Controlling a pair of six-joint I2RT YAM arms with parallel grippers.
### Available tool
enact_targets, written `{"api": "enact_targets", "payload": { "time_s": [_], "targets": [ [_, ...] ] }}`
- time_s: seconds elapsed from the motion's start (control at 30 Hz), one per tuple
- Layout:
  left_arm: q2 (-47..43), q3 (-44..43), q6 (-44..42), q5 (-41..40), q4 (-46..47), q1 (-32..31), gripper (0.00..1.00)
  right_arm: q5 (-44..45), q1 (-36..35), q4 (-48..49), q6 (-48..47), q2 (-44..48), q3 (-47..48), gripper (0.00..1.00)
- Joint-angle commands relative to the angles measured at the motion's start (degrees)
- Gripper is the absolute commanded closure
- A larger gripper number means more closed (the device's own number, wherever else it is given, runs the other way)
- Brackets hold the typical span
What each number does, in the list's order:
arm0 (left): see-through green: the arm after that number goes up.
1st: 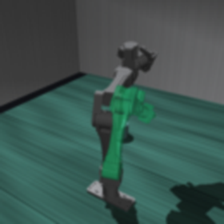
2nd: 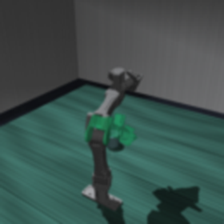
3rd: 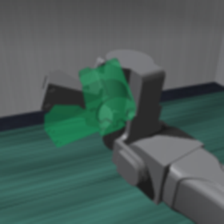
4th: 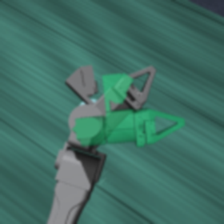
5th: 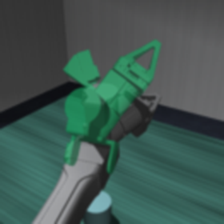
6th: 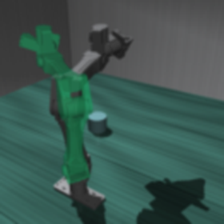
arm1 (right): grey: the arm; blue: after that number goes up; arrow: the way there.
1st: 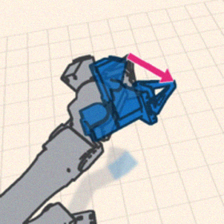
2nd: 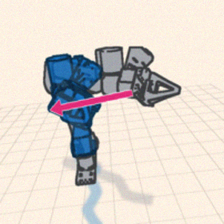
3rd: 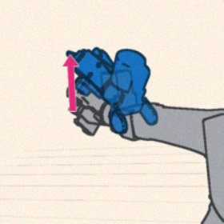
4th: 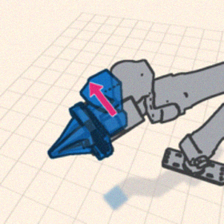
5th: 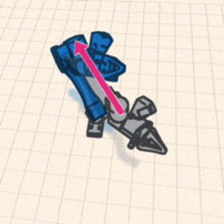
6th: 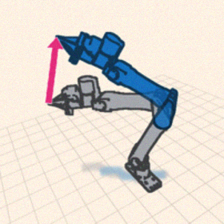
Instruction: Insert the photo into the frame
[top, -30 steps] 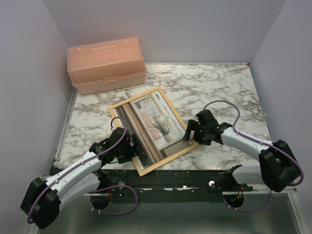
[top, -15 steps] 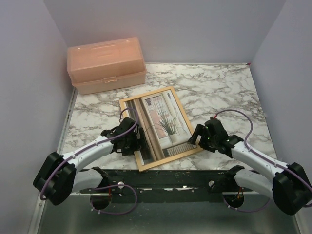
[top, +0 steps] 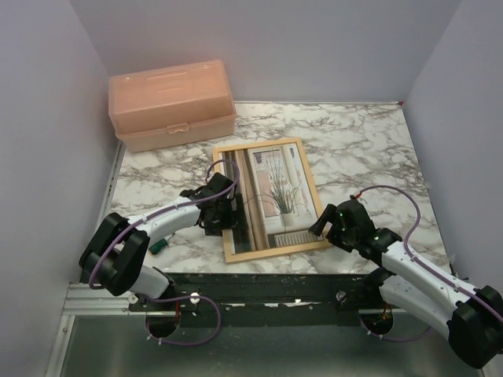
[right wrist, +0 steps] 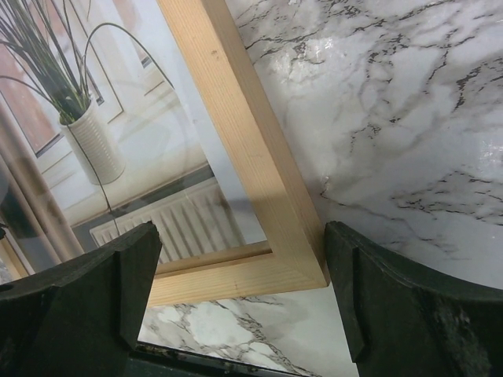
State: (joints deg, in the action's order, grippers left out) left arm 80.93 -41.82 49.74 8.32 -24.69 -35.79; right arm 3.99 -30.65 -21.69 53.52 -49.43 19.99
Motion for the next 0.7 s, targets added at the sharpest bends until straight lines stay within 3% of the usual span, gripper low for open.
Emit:
{"api": "enact_targets", "payload": {
  "time_s": [0.0,0.4,0.67],
  "targets": [
    [7.5,-1.6,0.9,7.7,14.8,-1.7,0.13,-9.6,-1.2,0.7,6.1,-0.7,-2.9,0.09],
    [14.2,-9.3,-4.5,4.7,9.2,-1.5,0.09,-10.6,-1.3,2.5,6.7,-1.0,-4.3,0.07],
    [6.6,-8.4,-5.3,-4.8,2.0,-1.3,0.02,-7.2,-1.3,-1.3,4.3,-1.5,0.5,0.0]
  ]
}}
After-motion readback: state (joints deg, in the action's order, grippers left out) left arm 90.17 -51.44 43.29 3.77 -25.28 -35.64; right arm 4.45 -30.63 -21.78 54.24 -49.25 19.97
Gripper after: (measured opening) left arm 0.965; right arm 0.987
